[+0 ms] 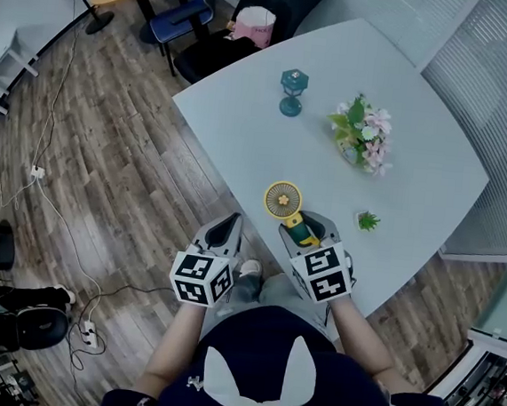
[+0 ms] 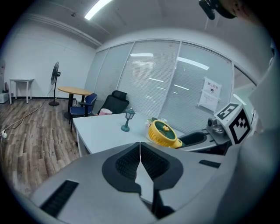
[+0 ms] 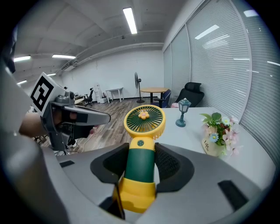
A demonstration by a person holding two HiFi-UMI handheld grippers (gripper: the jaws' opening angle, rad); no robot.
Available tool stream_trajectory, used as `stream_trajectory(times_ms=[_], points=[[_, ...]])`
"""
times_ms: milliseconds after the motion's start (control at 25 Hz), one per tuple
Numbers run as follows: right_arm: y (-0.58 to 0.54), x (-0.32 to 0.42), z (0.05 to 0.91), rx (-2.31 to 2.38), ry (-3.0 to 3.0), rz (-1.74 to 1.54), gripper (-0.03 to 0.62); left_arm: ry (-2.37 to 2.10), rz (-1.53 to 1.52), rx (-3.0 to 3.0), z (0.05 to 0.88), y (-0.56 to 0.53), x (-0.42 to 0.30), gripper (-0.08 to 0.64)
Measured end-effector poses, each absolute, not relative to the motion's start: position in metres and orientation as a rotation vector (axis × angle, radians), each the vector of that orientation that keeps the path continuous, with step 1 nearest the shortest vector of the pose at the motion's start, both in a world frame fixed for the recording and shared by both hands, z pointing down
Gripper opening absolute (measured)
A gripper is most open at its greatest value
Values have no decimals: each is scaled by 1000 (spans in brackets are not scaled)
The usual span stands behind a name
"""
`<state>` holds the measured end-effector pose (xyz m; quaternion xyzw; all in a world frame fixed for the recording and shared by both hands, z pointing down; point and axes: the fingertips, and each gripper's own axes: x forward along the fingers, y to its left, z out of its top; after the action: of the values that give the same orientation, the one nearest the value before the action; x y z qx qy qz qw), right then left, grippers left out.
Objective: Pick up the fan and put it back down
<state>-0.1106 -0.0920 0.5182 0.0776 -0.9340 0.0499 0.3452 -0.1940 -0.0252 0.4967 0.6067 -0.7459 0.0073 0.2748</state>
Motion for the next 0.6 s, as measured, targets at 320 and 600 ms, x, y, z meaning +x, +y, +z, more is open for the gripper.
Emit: stream_trajectory(times_ms=[320,600], points=[[-91,-107,542,187,-2383,142,190,-1995,24,1626,502,-26,-196,23],[-87,-102,564,167,-2354,155,190,-1985,22,1623,504,-27,-197,23]])
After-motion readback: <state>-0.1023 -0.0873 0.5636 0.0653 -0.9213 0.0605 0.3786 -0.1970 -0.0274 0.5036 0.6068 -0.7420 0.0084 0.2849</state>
